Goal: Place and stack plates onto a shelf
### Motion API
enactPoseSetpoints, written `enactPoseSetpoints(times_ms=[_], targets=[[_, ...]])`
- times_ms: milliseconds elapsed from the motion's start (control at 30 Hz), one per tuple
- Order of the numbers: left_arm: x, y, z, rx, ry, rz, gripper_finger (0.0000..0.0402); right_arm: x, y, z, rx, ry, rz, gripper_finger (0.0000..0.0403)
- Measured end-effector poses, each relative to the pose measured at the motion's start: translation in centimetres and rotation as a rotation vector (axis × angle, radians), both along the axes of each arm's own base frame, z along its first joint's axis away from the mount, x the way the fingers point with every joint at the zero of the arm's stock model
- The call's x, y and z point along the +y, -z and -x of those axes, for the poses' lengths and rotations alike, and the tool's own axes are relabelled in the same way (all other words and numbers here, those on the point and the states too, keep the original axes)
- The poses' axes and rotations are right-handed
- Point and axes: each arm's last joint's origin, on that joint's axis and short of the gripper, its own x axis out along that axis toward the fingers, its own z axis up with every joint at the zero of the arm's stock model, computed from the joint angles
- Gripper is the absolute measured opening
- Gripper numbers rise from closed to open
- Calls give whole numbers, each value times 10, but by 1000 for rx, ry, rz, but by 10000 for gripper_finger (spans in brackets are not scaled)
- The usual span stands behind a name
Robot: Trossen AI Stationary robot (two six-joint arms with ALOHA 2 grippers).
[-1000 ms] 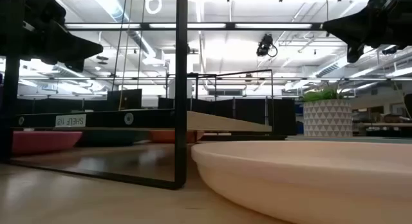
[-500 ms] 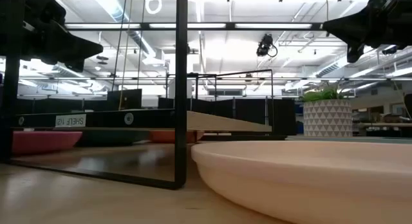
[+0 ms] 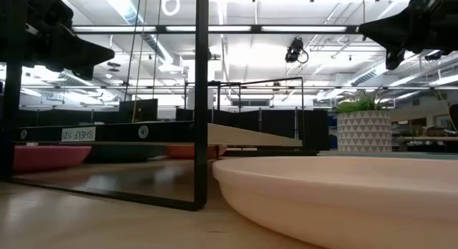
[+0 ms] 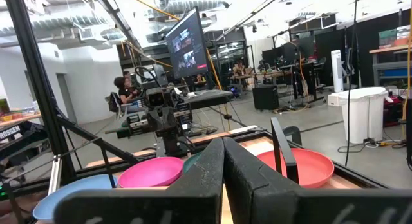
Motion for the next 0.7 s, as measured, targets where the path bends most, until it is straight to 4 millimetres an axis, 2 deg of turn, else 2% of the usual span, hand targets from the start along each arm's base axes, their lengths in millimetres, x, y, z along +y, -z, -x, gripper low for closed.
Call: enactPoseSetpoints(times_ms=[600,700], targets=[[0,0,0,-1,0,5,20,0,0,0,0,0,0,14],[0,-1,0,-26,1,153,20,0,0,0,-2,0,0,14]])
